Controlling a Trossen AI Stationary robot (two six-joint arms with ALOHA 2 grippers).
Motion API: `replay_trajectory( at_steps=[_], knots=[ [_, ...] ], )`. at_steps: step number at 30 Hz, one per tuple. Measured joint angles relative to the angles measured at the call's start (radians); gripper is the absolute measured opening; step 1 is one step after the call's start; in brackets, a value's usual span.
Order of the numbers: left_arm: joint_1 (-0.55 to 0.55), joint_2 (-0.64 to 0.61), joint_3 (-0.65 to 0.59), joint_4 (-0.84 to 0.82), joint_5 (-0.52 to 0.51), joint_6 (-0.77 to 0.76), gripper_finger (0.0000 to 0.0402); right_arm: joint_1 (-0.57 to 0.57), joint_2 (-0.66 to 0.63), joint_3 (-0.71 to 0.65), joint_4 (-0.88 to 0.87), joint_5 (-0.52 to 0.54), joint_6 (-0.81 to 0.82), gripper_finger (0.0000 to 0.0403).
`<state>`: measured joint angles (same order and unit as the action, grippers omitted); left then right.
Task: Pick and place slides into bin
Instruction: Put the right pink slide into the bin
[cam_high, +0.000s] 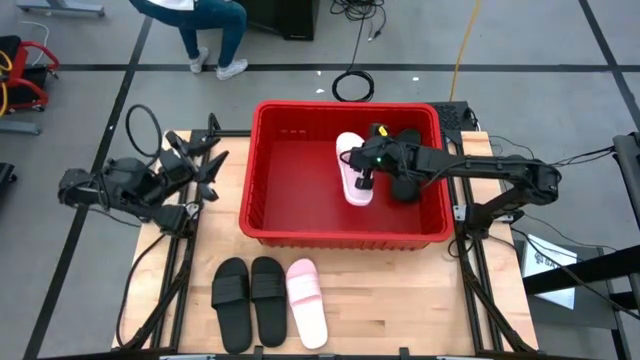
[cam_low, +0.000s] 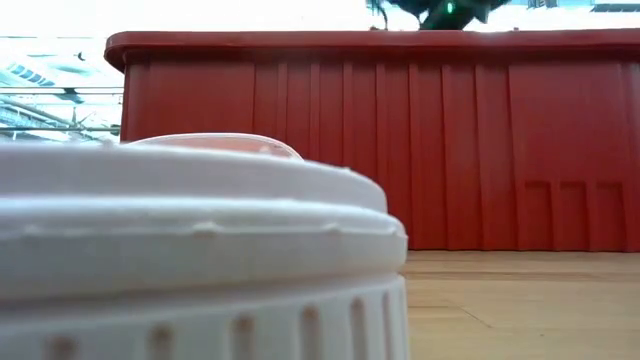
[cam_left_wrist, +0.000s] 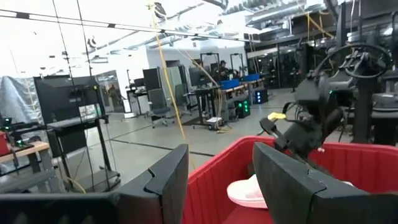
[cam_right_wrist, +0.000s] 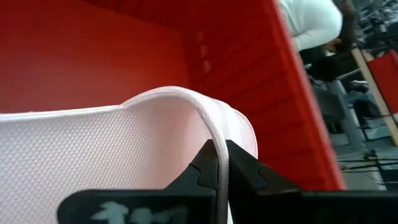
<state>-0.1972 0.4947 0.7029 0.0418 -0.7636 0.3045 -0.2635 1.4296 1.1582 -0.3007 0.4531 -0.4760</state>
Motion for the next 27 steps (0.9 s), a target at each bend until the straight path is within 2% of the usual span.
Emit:
replay_trajectory(
  at_steps=[8, 14, 18, 27],
  knots=[
    [0.161, 0.010, 0.000, -0.023, 0.109, -0.031, 0.0186, -0.109, 0.000, -0.189, 0.168, -0.015, -0.031, 0.0001],
    [0.270, 0.019, 0.000, -0.024, 0.201, -0.082, 0.0186, -0.150, 0.000, -0.287, 0.252, -0.024, -0.057, 0.0001],
    [0.333, 0.033, 0.000, -0.025, 0.258, -0.107, 0.0186, -0.171, 0.000, -0.334, 0.304, -0.093, -0.061, 0.0001],
    [0.444, 0.107, 0.000, 0.004, 0.378, -0.135, 0.0186, -0.220, 0.009, -0.365, 0.342, -0.093, -0.094, 0.0002]
  ],
)
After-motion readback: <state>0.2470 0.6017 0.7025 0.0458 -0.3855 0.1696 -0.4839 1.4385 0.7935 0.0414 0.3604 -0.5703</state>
